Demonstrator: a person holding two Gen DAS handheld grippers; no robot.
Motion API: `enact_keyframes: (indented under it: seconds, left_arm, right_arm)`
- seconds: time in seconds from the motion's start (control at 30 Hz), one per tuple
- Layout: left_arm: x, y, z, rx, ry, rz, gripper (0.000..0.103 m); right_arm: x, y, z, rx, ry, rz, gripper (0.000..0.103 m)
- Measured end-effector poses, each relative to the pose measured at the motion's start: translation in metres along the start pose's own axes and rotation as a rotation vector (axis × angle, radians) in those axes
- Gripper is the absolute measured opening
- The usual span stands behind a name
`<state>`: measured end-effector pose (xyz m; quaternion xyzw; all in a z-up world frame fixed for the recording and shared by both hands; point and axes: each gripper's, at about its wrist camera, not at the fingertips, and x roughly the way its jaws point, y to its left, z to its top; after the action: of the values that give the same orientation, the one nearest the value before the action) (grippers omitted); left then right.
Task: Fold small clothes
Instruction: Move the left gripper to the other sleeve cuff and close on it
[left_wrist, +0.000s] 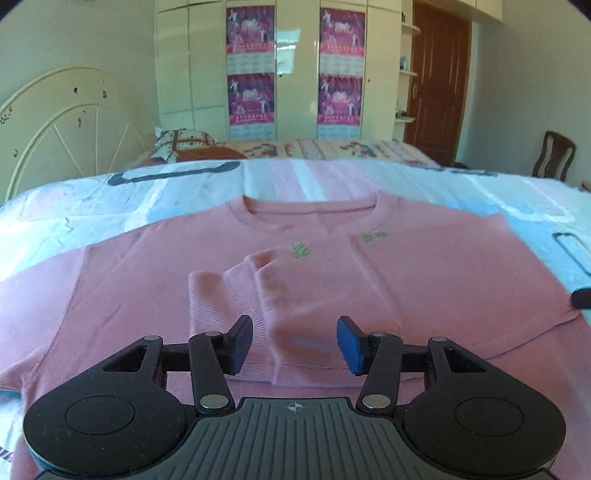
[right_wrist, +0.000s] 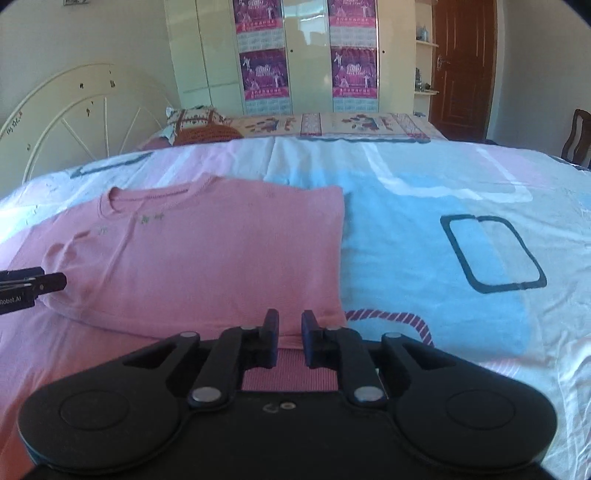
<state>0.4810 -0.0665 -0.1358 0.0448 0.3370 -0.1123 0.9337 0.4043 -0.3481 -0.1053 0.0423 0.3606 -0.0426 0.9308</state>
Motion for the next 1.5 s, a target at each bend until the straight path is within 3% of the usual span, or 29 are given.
enact_keyframes:
  seconds: [0.07,0.1,0.17,0.23,0.3,0.37,0.47,0.53,0.7,0.77,0.9,0.97,1.0,1.07,1.2,1.4,1.43,1.5]
  left_arm:
    - [0.012,0.007,-0.006,-0.019,0.055,-0.005,0.05]
    - [0.011,0.006,-0.008,-0.003,0.038,0.01,0.05]
    - [0.001,0.003,-0.002,0.001,0.022,0.044,0.05]
    - [-0.01,0.001,-0.001,0.014,-0.035,0.016,0.05]
    - [0.006,0.002,-0.005,0.021,0.07,0.023,0.05]
    - [0.007,0.005,-0.009,0.011,0.048,0.011,0.052]
    - [-0.005,0.017,-0.007,-0.038,0.031,0.016,0.052]
    - [-0.015,0.035,-0.011,-0.089,0.016,0.03,0.052]
    - [-0.047,0.123,-0.042,-0.269,0.016,0.163,0.054]
    - [-0.066,0.166,-0.059,-0.338,-0.012,0.231,0.081]
    - [-0.099,0.254,-0.092,-0.49,-0.047,0.372,0.084]
    - [-0.11,0.299,-0.109,-0.618,-0.063,0.398,0.083]
    - [-0.114,0.321,-0.117,-0.69,-0.076,0.402,0.082]
    - [-0.119,0.363,-0.135,-0.816,-0.097,0.423,0.068]
    - [-0.114,0.422,-0.161,-0.996,-0.146,0.409,0.057]
    - [-0.094,0.458,-0.164,-1.066,-0.233,0.365,0.055]
    - [-0.091,0.462,-0.163,-1.071,-0.241,0.363,0.048]
    - [-0.084,0.472,-0.162,-1.073,-0.22,0.387,0.02]
  right_arm:
    - [0.01,-0.001,-0.002,-0.006,0.025,-0.01,0.014]
    - [0.023,-0.002,-0.007,-0.008,0.082,-0.032,0.013]
    - [0.024,0.001,-0.009,-0.008,0.08,-0.043,0.013]
    - [0.012,0.005,-0.002,0.001,0.057,-0.036,0.017]
    - [0.004,0.007,-0.003,0.011,0.009,-0.035,0.022]
    - [0.02,0.009,-0.008,0.002,0.096,-0.061,0.026]
    - [0.013,0.014,-0.004,-0.004,0.081,-0.072,0.027]
    - [0.0,0.013,-0.002,0.032,0.02,-0.059,0.031]
    - [-0.011,0.016,0.002,0.082,-0.017,-0.061,0.037]
    - [-0.01,0.022,0.004,0.084,-0.017,-0.055,0.037]
    - [0.0,0.041,0.007,0.121,-0.006,-0.017,0.038]
    - [0.005,0.051,0.01,0.147,-0.003,0.0,0.038]
    - [0.008,0.057,0.011,0.155,-0.002,0.004,0.038]
    - [0.013,0.07,0.015,0.155,-0.001,0.006,0.038]
    - [0.019,0.098,0.024,0.134,-0.004,0.017,0.038]
    - [0.026,0.121,0.031,0.169,0.0,0.023,0.038]
    - [0.027,0.122,0.033,0.179,0.0,0.022,0.038]
    - [0.028,0.122,0.035,0.196,0.002,0.014,0.038]
